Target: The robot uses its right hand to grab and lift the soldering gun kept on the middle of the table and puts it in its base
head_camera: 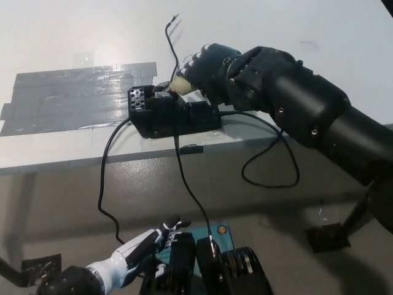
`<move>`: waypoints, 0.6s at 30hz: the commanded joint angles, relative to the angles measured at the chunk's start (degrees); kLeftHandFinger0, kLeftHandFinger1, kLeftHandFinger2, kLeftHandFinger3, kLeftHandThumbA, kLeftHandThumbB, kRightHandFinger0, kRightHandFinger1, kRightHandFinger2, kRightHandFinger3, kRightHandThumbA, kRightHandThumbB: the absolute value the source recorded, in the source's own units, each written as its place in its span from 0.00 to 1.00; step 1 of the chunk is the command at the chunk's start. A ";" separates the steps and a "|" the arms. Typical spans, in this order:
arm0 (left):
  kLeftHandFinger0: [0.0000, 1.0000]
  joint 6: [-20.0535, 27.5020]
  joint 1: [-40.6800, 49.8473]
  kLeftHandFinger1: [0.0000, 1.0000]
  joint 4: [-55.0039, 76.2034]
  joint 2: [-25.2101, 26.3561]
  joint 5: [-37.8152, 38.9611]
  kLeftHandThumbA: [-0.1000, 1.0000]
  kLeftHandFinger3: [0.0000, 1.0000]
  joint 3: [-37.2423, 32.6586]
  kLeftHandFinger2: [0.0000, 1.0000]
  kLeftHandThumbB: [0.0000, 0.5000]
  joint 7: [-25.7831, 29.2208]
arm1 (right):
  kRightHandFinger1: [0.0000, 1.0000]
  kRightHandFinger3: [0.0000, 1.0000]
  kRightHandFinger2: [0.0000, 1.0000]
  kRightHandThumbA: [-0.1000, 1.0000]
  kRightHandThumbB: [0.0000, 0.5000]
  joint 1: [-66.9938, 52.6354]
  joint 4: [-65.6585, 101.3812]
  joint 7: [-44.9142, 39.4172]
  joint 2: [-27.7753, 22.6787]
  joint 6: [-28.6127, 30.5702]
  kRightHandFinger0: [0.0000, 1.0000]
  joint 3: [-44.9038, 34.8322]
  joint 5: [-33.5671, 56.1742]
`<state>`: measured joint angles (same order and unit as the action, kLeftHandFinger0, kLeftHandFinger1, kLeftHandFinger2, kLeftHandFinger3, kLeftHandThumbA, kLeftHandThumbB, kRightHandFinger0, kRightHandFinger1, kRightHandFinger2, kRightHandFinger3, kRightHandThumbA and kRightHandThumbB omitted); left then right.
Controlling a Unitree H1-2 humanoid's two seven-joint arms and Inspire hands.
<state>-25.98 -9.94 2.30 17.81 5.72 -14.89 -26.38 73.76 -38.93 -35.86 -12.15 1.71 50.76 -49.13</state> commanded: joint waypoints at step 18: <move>1.00 2.37 5.04 1.00 0.25 2.24 1.59 1.00 1.00 5.48 1.00 0.69 -0.87 | 1.00 1.00 1.00 0.73 1.00 9.44 30.12 -31.68 -10.89 -20.29 1.00 -20.81 16.98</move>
<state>-25.78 -5.49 1.77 18.44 5.87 -10.95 -26.40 76.63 -16.05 -57.86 -17.58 -10.81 35.23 -37.76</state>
